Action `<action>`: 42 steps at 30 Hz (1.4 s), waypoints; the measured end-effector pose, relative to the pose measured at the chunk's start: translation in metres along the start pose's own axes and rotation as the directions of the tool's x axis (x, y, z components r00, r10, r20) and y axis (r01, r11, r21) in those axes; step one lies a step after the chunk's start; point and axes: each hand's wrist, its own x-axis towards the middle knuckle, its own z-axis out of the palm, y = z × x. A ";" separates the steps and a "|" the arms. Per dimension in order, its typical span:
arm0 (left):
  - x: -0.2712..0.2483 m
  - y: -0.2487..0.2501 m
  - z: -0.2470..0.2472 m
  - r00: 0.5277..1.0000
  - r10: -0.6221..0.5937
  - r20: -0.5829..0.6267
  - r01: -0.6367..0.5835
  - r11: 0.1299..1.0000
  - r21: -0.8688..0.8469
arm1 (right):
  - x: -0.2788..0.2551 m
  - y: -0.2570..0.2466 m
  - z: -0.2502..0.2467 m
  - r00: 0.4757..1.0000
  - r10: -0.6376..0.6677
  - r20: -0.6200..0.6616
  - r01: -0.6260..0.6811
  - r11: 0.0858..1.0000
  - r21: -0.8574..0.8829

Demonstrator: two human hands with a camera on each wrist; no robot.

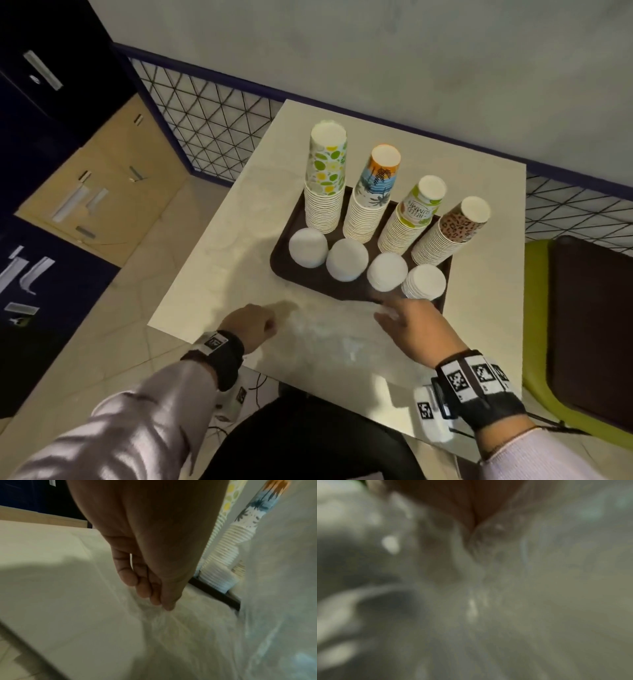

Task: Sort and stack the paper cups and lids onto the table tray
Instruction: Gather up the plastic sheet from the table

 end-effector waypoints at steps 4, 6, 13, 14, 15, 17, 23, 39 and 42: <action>-0.004 -0.008 -0.020 0.992 0.122 0.039 -0.122 0.992 -0.015 | 0.015 -0.013 0.003 0.969 0.161 -0.185 -0.141 0.984 0.113; -0.008 -0.008 -0.032 0.986 0.160 0.049 -0.157 0.986 -0.062 | 0.022 -0.020 0.005 0.954 0.199 -0.225 -0.168 0.975 0.147; -0.021 -0.001 -0.083 0.976 0.217 -0.032 -0.220 0.966 -0.134 | 0.040 -0.039 0.011 0.948 0.188 -0.258 -0.148 0.975 0.166; -0.024 -0.001 -0.091 0.974 0.223 -0.047 -0.228 0.963 -0.142 | 0.042 -0.040 0.012 0.948 0.185 -0.259 -0.146 0.976 0.163; -0.027 0.000 -0.098 0.972 0.227 -0.060 -0.233 0.962 -0.144 | 0.044 -0.042 0.013 0.947 0.184 -0.263 -0.145 0.976 0.162; -0.034 0.001 -0.114 0.971 0.226 -0.084 -0.236 0.961 -0.142 | 0.046 -0.045 0.013 0.937 0.191 -0.293 -0.146 0.975 0.170; -0.060 0.005 -0.155 0.959 0.237 -0.156 -0.269 0.934 -0.235 | 0.047 -0.054 -0.001 0.857 0.227 -0.462 -0.132 0.965 0.229; -0.063 0.046 -0.168 0.878 0.287 -0.384 -0.466 0.697 -0.545 | 0.063 -0.088 -0.019 0.936 -0.121 -0.331 0.189 0.965 0.180; -0.047 0.059 -0.161 0.905 0.115 -0.411 -0.357 0.731 -0.582 | 0.062 -0.101 -0.022 0.978 -0.059 -0.202 0.097 0.979 0.181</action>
